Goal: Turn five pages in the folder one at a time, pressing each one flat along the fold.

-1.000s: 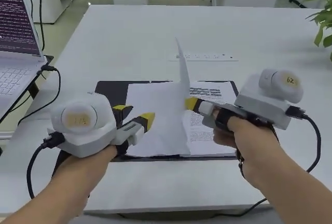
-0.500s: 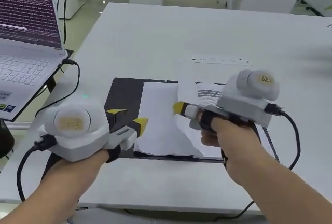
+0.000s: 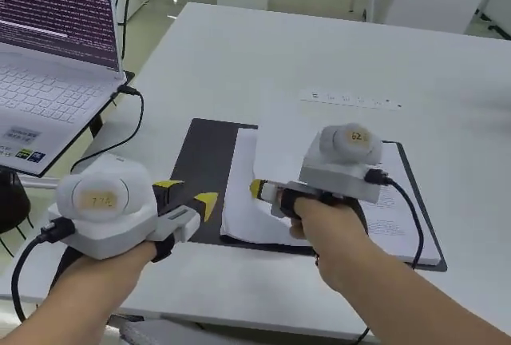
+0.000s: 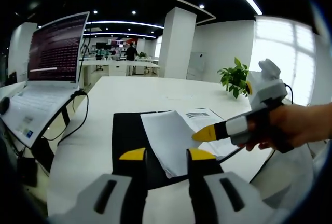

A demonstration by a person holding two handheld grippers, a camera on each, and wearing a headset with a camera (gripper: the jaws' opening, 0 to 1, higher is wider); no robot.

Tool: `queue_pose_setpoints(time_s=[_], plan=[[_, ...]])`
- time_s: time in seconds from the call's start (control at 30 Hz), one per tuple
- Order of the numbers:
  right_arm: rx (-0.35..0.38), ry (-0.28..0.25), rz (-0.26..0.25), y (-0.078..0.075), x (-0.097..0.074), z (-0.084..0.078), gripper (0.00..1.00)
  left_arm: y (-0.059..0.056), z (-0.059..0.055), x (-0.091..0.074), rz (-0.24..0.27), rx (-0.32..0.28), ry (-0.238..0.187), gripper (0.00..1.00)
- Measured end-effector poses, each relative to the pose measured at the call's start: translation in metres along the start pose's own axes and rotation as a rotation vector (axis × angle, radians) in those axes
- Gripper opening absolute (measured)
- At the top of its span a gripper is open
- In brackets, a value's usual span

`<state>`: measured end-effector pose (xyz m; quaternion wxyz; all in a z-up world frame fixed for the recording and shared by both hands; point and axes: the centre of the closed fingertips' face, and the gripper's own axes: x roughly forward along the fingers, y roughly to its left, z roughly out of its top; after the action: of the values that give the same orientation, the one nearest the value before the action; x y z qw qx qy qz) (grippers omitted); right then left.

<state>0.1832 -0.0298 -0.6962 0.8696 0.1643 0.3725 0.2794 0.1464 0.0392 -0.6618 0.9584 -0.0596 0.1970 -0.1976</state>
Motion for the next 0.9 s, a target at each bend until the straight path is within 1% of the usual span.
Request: queue_pose_setpoints(time_s=[0.13,0.17,0.23,0.27,0.4,0.47,0.53,0.6,0.77,0.87,0.9], plan=[[-0.042,0.067,-0.022,-0.002,0.020,-0.015,0.00,0.004,-0.005,-0.003,-0.001,-0.006,0.012,0.28],[-0.041,0.088,-0.024,-0.003,0.024,-0.021,0.00,0.008,-0.008,-0.006,-0.002,-0.010,0.020,0.28],[-0.054,0.107,-0.035,-0.006,0.033,-0.028,0.00,0.010,-0.012,-0.008,-0.002,-0.016,0.027,0.28],[-0.062,0.123,-0.042,-0.008,0.037,-0.032,0.00,0.013,-0.016,-0.008,-0.003,-0.020,0.039,0.28],[-0.071,0.154,-0.057,-0.013,0.051,-0.043,0.00,0.019,-0.027,-0.010,-0.002,-0.047,0.070,0.27],[-0.079,0.165,-0.064,-0.017,0.056,-0.047,0.00,0.020,-0.031,-0.011,0.001,-0.050,0.078,0.27],[-0.072,0.184,-0.071,-0.022,0.061,-0.052,0.00,0.021,-0.035,-0.011,0.000,-0.060,0.087,0.27],[-0.068,0.186,-0.076,-0.025,0.064,-0.055,0.00,0.022,-0.039,-0.011,0.000,-0.065,0.093,0.27],[-0.057,0.193,-0.077,-0.026,0.067,-0.061,0.00,0.022,-0.046,-0.009,-0.002,-0.077,0.111,0.26],[-0.059,0.196,-0.061,-0.023,0.068,-0.063,0.02,0.020,-0.049,-0.007,-0.007,-0.080,0.122,0.26],[-0.059,0.190,-0.042,-0.019,0.069,-0.063,0.03,0.020,-0.050,-0.006,-0.009,-0.078,0.129,0.26]])
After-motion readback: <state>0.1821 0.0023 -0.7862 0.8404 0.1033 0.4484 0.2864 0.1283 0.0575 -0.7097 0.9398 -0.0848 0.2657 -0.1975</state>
